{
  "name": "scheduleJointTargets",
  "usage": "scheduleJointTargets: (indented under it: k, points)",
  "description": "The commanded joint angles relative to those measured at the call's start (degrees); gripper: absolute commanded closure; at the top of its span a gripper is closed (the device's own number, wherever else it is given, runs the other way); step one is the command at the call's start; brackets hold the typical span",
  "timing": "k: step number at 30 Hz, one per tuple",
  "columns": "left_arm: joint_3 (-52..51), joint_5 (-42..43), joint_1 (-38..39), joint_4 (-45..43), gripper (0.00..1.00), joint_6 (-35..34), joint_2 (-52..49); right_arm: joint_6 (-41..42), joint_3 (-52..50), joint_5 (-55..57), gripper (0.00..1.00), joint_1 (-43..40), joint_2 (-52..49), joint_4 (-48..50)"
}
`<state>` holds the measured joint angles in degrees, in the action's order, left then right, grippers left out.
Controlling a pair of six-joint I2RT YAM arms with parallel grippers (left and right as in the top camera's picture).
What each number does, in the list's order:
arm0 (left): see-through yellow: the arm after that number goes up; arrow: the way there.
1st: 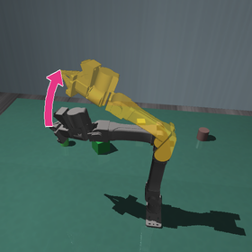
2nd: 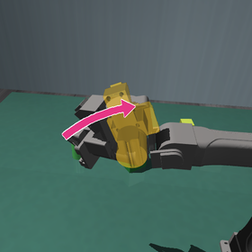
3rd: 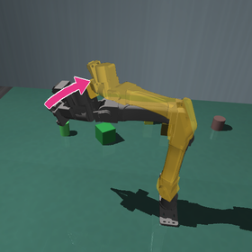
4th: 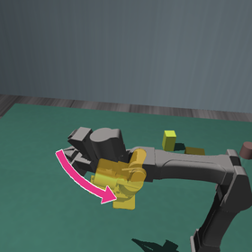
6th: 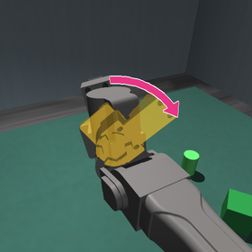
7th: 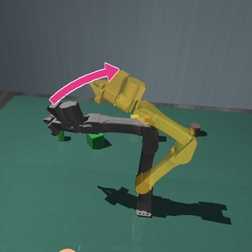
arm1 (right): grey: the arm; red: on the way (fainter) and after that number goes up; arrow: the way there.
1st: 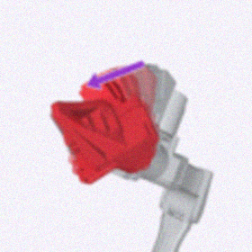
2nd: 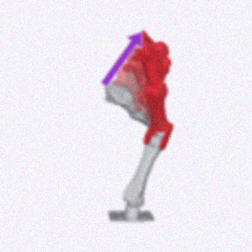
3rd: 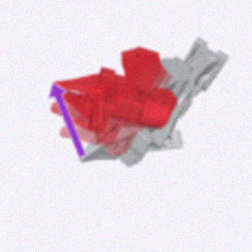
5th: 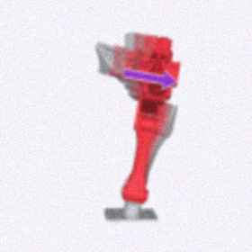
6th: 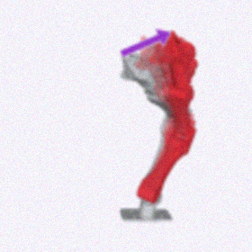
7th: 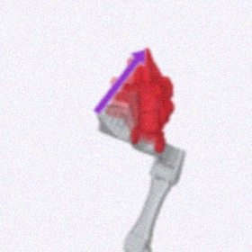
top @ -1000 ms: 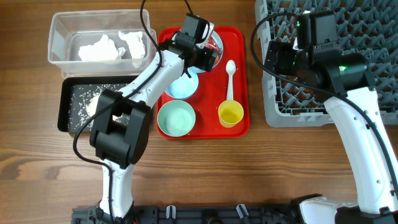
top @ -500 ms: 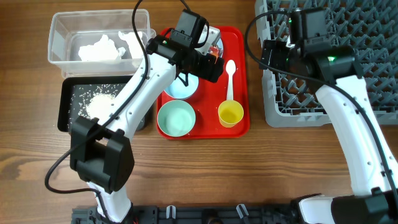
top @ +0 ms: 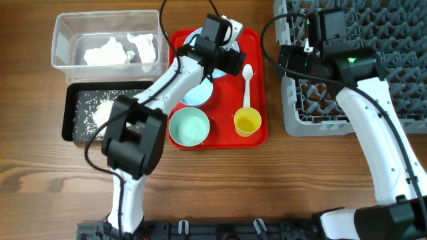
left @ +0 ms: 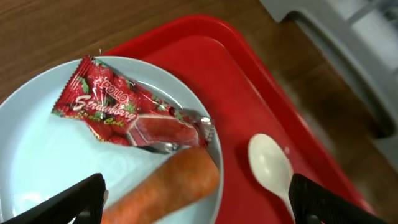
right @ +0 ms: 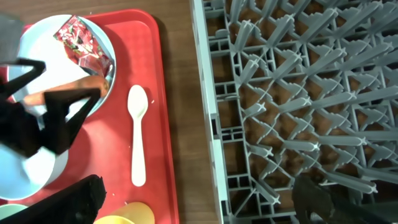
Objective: Sort waste into correct bins and load items into the dishwasher rack
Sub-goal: 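Reach the left gripper toward the red candy wrapper on the plate, then grasp the red candy wrapper with the left gripper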
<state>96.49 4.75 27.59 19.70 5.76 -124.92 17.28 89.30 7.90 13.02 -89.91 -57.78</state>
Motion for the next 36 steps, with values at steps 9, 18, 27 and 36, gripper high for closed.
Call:
scheduleJointTargets:
  k: [9, 18, 27, 36]
  points:
    - [0.3, -4.7, -2.2, -8.0, 0.11, 0.6, -7.8, -0.4, 0.2, -0.5, 0.00, -0.2, -0.5, -1.8]
    - [0.3, -4.9, -2.4, -5.6, 0.14, -1.5, -7.8, -0.6, 0.2, -0.5, 0.00, -0.2, -0.6, -1.3]
    - [0.3, -5.7, -2.7, -11.0, 0.33, -8.2, -8.6, -0.6, 0.2, -0.5, 0.00, -0.2, -0.6, -1.2]
    - [0.3, -8.7, -5.5, -20.5, 0.23, -8.4, -13.4, -0.6, 0.2, -0.5, 0.00, -0.2, -0.6, -1.0]
